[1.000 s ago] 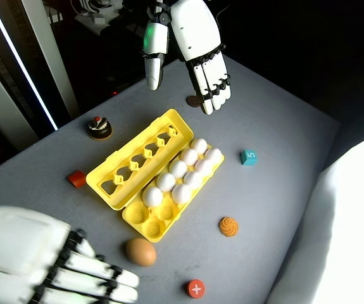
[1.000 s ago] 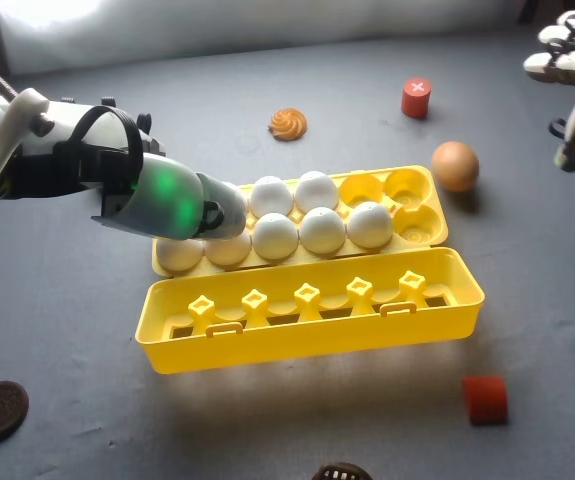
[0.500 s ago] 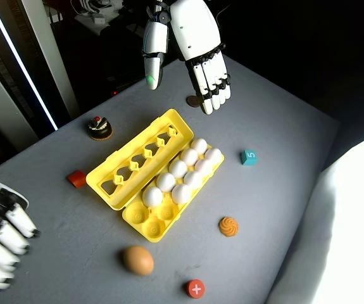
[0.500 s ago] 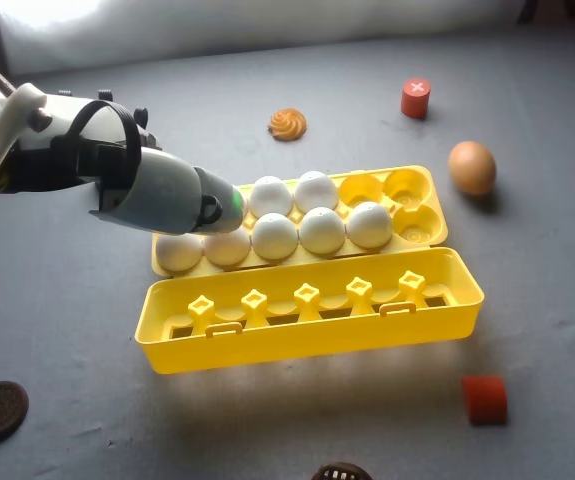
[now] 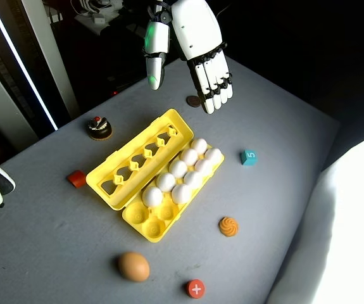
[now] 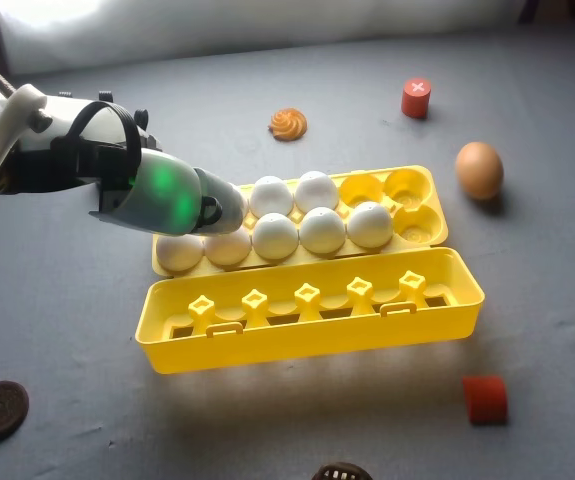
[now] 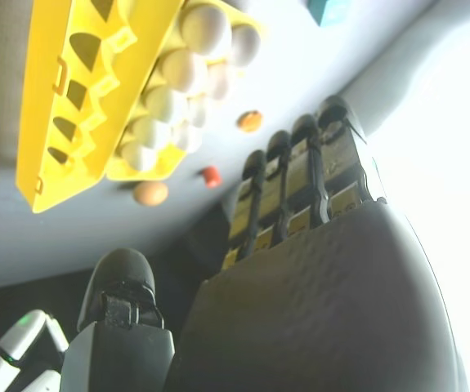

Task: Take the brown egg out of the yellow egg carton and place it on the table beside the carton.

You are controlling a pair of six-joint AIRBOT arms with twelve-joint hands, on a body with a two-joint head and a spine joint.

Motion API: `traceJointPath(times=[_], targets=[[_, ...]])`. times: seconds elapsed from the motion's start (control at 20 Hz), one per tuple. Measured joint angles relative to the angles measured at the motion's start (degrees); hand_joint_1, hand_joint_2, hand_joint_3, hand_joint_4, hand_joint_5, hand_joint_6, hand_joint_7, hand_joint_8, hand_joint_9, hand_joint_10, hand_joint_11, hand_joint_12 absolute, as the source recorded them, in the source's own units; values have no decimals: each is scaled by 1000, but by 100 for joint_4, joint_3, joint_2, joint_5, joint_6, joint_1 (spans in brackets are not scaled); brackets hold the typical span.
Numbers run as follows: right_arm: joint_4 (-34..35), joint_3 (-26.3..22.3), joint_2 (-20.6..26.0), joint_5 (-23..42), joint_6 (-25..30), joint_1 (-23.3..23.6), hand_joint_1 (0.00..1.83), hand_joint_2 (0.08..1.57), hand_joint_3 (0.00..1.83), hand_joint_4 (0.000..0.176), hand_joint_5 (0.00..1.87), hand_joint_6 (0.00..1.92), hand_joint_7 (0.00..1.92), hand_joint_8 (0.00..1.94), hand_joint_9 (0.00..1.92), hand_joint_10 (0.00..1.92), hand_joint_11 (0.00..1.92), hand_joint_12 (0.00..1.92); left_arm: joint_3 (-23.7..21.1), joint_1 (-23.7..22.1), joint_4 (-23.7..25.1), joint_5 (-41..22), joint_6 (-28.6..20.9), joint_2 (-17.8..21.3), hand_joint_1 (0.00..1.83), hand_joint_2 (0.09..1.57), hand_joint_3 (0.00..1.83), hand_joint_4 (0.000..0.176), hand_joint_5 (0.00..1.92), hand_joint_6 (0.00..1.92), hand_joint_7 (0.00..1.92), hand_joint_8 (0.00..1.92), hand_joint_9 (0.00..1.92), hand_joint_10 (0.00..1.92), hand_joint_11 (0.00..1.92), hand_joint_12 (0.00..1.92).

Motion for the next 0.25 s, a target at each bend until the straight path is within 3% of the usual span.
traceJointPath(times=[0.2, 0.25], targets=[[17, 0, 0, 256, -4, 0, 497, 1493, 0, 176, 1160, 1921, 1315, 1941, 1428, 1921, 1706, 1921, 0, 0, -2, -7, 0, 0, 0, 1193, 0, 0, 69, 5, 72, 8, 33, 6, 2, 1], [26, 0, 0, 264, -22, -4, 695, 1476, 1, 0, 900, 1921, 1124, 1941, 1244, 1921, 1577, 1921, 0, 0, 0, 2, 0, 0, 0, 1187, 0, 0, 69, 4, 70, 5, 34, 5, 7, 3]])
